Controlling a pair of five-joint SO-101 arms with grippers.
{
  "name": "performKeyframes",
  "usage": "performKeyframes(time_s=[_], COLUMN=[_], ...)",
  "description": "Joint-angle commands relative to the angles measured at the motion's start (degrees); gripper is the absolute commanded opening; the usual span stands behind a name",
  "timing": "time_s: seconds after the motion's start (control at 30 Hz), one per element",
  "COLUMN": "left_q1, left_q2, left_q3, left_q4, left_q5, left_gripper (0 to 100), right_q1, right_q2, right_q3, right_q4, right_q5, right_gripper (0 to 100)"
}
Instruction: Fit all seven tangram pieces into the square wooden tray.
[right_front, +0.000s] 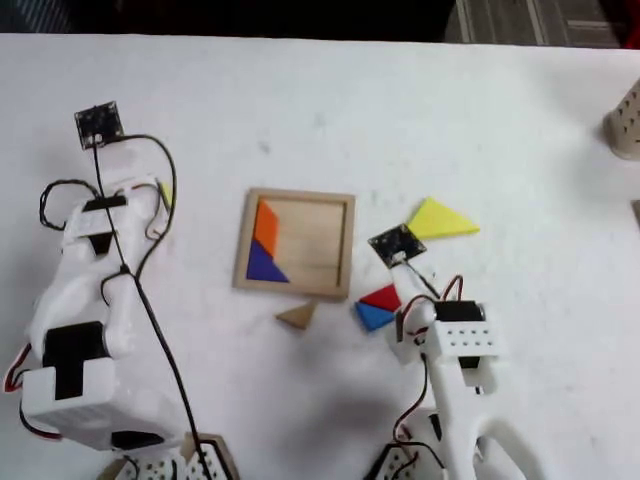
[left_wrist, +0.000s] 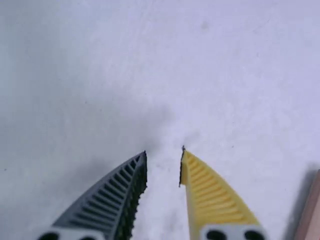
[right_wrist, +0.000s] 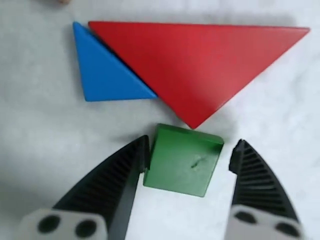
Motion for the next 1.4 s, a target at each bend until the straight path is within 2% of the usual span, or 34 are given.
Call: performKeyframes(time_s=[0.0, 0.17, 0.43, 0.6, 0.73, 0.83, 1.03, 1.2, 1.3, 1.37], left_q1=[0.84, 0.84, 0.84, 0.75, 0.84, 0.84, 0.84, 0.84, 0.84, 0.84], left_q2=[-0.40, -0.40, -0.40, -0.40, -0.40, -0.40, -0.40, -0.40, -0.31, -0.31], left_q3=[-1.93, -1.93, -1.93, -1.93, -1.93, -1.93, -1.93, -1.93, -1.93, -1.93], left_q4=[0.62, 0.62, 0.53, 0.26, 0.18, 0.26, 0.35, 0.35, 0.44, 0.44], left_q5=[-0.53, -0.53, -0.53, -0.53, -0.53, -0.53, -0.53, -0.53, -0.53, -0.53], left_gripper=[14, 14, 14, 14, 14, 14, 14, 14, 14, 14], right_q1=[-0.31, -2.86, -20.18, -20.09, -21.49, -21.32, -21.32, -21.58, -21.32, -21.32], right_q2=[-1.89, -1.89, -1.36, -1.27, -1.27, -1.27, -1.27, -0.84, 3.21, 7.25], right_q3=[-0.88, -4.84, -9.41, -5.54, -1.32, -0.62, -0.44, -0.44, -1.49, -3.87], right_q4=[-0.92, -0.48, 0.31, -3.56, -5.85, -5.85, -5.23, -5.05, -5.76, -6.20], right_q5=[0.18, -4.92, -2.99, -2.11, 3.52, 4.04, 4.31, 4.66, 10.11, 10.64], right_gripper=[25.6, 25.6, 25.5, 25.5, 25.5, 25.4, 18.3, 20.9, 21.9, 21.8])
